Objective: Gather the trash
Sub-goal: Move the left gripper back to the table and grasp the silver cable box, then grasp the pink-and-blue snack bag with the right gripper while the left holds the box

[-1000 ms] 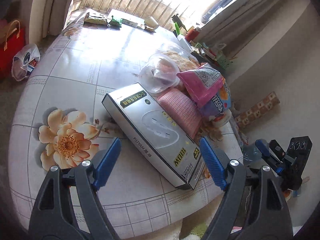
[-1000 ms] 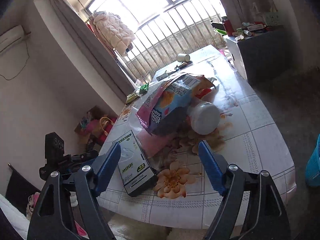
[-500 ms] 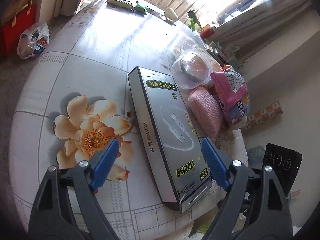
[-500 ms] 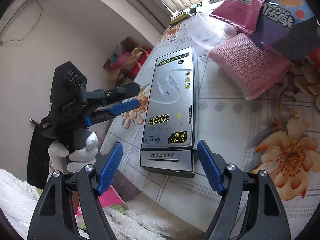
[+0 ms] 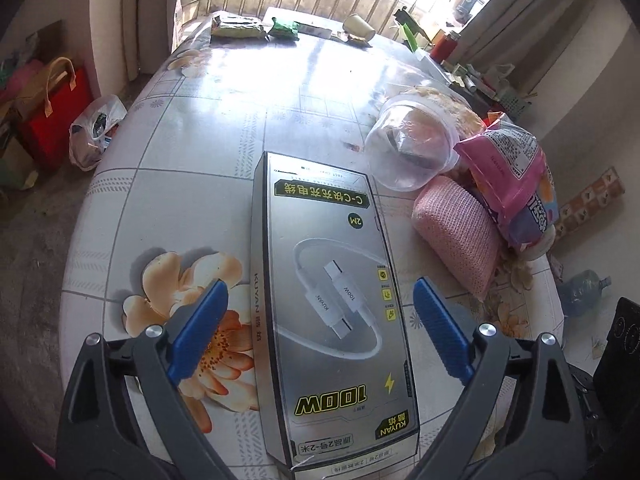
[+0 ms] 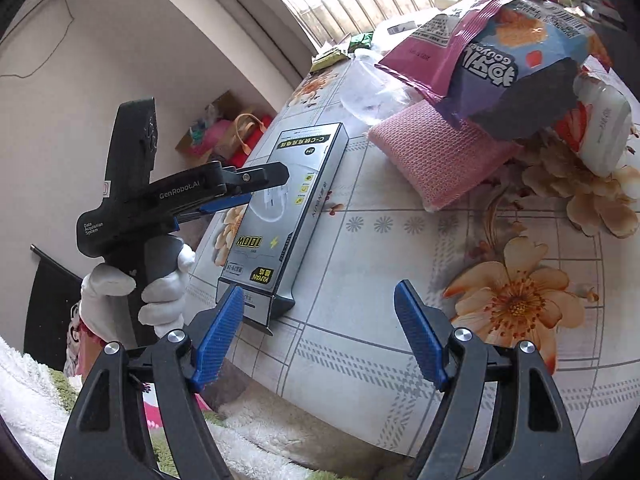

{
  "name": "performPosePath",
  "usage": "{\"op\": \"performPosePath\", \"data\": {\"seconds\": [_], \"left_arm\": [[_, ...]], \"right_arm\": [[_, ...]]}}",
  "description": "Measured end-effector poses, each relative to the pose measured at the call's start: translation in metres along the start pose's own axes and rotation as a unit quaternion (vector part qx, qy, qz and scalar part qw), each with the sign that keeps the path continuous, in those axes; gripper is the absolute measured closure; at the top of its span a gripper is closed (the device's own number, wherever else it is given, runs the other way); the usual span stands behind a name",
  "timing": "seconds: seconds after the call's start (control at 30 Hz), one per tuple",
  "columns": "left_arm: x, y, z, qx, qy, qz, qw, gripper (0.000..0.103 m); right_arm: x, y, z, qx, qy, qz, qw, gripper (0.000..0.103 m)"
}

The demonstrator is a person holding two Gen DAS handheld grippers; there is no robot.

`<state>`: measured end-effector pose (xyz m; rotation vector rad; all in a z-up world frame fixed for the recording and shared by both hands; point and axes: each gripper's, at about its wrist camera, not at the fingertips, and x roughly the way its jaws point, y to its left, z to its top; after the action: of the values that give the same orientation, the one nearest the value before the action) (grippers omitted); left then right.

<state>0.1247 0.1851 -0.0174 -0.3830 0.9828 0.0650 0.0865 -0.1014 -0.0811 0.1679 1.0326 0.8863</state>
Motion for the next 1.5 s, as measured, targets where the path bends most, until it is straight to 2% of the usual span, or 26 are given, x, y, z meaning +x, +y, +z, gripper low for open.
{"op": "performPosePath", "data": {"seconds": [0.1,0.23,0.3,0.47,0.53,0.63,0.77,0.87,1.17,1.23,1.27,1.37,1.43,1.5], "left_arm": [[0.012,-0.012,-0.001,0.026,0.001,0.037,0.999,0.013],[0.028,-0.02,-0.005,0.052,0.014,0.063,0.9965,0.013],[0.03,-0.024,-0.007,0.068,0.008,0.077,0.9947,0.013],[0.029,-0.022,-0.01,0.089,0.001,0.075,0.9931,0.013],[0.027,-0.02,-0.01,0.09,-0.002,0.073,0.9932,0.014],[0.025,-0.017,-0.013,0.091,-0.007,0.069,0.9935,0.014],[0.022,-0.016,-0.018,0.091,-0.012,0.064,0.9937,0.015],[0.02,-0.016,-0.019,0.091,-0.014,0.061,0.9939,0.015],[0.018,-0.011,-0.018,0.086,-0.017,0.051,0.9948,0.015],[0.017,-0.011,-0.018,0.085,-0.018,0.05,0.995,0.015],[0.017,-0.01,-0.017,0.084,-0.018,0.049,0.9951,0.016],[0.016,-0.009,-0.018,0.082,-0.02,0.046,0.9954,0.016],[0.016,-0.009,-0.018,0.081,-0.021,0.046,0.9955,0.016],[0.015,-0.008,-0.019,0.079,-0.021,0.045,0.9956,0.016]], "right_arm": [[-0.024,-0.015,-0.001,0.013,-0.03,-0.03,0.999,0.028],[-0.057,-0.031,0.007,0.037,-0.077,-0.052,0.995,0.027],[-0.072,-0.038,0.015,0.048,-0.102,-0.055,0.992,0.027],[-0.092,-0.053,0.051,0.079,-0.155,-0.058,0.983,0.027],[-0.093,-0.062,0.07,0.108,-0.168,-0.045,0.979,0.027],[-0.093,-0.093,0.09,0.178,-0.175,-0.014,0.968,0.027],[-0.087,-0.121,0.115,0.223,-0.181,-0.029,0.958,0.027],[-0.075,-0.147,0.129,0.257,-0.165,-0.016,0.952,0.027],[-0.042,-0.171,0.147,0.275,-0.14,0.004,0.951,0.028],[-0.039,-0.168,0.148,0.269,-0.14,0.007,0.953,0.036],[-0.037,-0.167,0.149,0.267,-0.14,0.006,0.953,0.037],[-0.038,-0.163,0.149,0.257,-0.141,0.005,0.956,0.052],[-0.039,-0.16,0.148,0.254,-0.141,0.006,0.957,0.066],[-0.041,-0.158,0.147,0.253,-0.144,0.011,0.957,0.074]]}}
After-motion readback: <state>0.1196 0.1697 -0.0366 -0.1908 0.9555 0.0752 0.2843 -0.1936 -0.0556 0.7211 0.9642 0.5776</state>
